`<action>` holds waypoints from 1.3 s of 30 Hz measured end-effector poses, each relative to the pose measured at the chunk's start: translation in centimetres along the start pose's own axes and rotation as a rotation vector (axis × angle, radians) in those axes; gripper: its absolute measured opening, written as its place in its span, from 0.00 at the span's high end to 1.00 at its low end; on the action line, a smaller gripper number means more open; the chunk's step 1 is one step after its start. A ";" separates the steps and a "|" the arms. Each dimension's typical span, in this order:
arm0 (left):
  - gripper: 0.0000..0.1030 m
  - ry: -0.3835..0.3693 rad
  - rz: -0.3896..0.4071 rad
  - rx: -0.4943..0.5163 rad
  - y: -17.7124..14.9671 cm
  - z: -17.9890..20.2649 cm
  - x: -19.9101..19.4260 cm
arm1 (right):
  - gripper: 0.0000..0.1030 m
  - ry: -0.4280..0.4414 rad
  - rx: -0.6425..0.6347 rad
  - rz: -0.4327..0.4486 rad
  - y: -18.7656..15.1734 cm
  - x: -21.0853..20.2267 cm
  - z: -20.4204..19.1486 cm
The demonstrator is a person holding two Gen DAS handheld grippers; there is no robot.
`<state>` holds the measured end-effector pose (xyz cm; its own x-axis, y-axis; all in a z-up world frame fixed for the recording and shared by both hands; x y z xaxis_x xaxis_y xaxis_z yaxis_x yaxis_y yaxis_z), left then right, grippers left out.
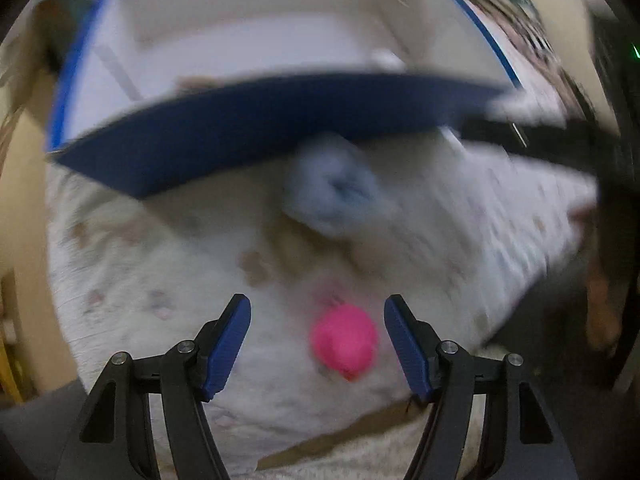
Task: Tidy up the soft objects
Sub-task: 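Move the left gripper to the pink duck and grasp it, then grasp the light-blue sock with the right gripper while the left gripper holds the duck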
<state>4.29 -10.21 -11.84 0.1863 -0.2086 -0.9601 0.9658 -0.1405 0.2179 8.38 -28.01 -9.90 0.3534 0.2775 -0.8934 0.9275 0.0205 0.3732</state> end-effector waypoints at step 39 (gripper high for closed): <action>0.58 0.272 0.087 -0.253 2.5 -6.4 -0.1 | 0.00 0.057 0.035 -0.099 -0.1 3.1 -0.5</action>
<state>7.84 -4.36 -12.28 0.2781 0.0599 -0.9587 0.9519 0.1167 0.2834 9.31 -26.71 -12.57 0.2536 0.3296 -0.9094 0.9614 0.0175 0.2745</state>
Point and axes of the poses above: each gripper's, at about its wrist camera, not at the fingertips, and x roughly the way its jaws point, z to its right, y to its top, the point moved 5 cm from there along x, roughly the way its jaws point, and after that the axes turned 7 degrees about -x, right-handed, at the moved point
